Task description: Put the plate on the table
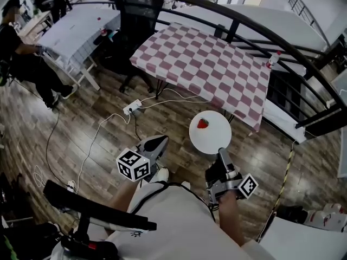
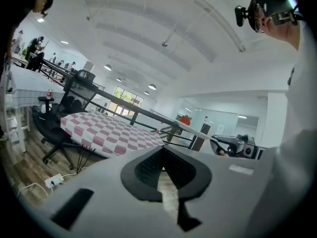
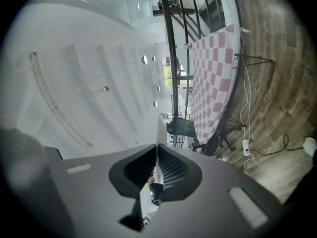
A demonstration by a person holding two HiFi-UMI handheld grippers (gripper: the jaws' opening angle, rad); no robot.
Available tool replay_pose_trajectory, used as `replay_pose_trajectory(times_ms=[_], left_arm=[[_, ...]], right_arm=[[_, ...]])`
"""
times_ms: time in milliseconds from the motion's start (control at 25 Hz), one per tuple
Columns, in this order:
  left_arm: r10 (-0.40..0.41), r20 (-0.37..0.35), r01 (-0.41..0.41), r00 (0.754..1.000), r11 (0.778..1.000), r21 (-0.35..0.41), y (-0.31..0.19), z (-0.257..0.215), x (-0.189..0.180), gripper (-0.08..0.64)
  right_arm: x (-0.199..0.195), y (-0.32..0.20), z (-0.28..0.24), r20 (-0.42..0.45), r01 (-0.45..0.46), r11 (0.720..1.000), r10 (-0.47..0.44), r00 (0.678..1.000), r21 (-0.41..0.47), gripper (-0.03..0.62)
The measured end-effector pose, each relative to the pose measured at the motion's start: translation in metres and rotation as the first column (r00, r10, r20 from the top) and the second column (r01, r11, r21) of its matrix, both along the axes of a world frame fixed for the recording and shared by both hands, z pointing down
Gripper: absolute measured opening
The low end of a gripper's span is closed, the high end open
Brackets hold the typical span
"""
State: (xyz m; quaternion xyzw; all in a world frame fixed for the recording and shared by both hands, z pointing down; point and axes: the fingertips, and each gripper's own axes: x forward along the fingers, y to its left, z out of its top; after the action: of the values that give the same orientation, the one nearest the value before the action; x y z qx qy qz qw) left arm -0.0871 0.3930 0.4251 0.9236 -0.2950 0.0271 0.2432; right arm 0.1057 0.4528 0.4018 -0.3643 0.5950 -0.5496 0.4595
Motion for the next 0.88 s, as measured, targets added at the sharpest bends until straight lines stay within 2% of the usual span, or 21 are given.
replay_pose_trajectory(times_ms=[400,880], left_arm=[[0.023,0.003,-0.023,1.0,1.0,-0.002,-0.035,0.003,-0.019,0.005],[0.01,0.005,-0.01,1.0,1.0,-0.02,-0.067,0.019,-0.072,0.005]], right_arm=[[-0.018,-0.035,-0.003,0.002,-0.025,1.0,0.025,1.0,0.011,0.018],[-0.056,-0.072,-0.011,-0.024,-0.03,0.999,0.03,0.999,0.01,0.018]])
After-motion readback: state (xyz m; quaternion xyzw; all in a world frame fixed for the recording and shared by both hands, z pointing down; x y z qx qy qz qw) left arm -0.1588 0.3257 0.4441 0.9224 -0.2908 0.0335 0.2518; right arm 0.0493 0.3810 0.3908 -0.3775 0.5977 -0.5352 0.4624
